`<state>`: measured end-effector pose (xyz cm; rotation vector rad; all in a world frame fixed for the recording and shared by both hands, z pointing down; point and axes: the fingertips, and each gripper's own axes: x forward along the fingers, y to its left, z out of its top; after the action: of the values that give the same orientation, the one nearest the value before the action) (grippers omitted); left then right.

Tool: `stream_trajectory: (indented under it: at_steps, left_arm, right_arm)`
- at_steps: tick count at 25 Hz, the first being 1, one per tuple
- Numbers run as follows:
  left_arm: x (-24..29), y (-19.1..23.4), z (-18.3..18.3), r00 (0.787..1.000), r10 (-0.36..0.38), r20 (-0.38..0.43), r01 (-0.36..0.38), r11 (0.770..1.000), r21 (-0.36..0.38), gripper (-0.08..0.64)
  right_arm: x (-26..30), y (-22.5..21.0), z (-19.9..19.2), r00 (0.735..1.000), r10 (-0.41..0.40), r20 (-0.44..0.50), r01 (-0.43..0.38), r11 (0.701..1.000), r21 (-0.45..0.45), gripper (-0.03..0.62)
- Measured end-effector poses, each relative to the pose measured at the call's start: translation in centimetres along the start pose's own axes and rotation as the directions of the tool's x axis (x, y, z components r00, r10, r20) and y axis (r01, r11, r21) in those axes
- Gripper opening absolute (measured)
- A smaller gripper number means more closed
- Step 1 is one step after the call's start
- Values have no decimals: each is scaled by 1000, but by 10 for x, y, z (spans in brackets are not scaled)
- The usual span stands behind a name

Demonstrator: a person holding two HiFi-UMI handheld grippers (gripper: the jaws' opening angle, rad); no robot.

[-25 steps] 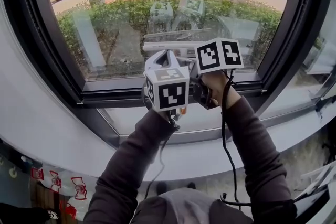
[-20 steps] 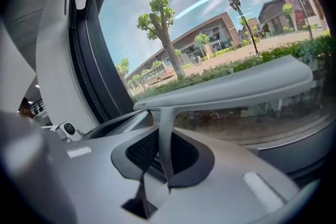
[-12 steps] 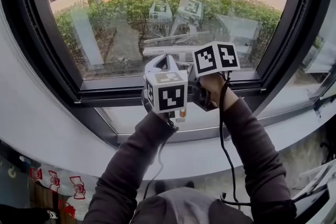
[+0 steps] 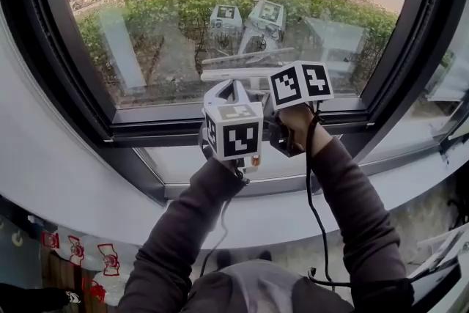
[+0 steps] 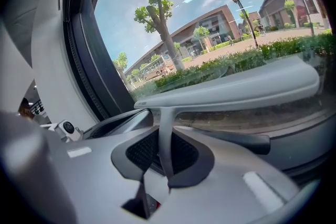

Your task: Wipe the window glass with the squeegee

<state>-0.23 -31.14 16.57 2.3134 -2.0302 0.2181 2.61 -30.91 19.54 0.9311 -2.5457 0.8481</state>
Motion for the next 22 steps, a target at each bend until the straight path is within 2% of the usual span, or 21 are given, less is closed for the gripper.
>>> stream_trajectory:
  at_steps: [10,22]
  left_arm:
    - [-3,2,-11,1000,10,-19,-10,1000,13,-2]
    - [-6,-2,-39,997,-32,-68,31,999,-9,-2]
  right_arm:
    - [5,1,-11,999,-4,-45,3,1000,-12,46]
    - [10,-6,-38,995,-46,-93,47,999,5,44]
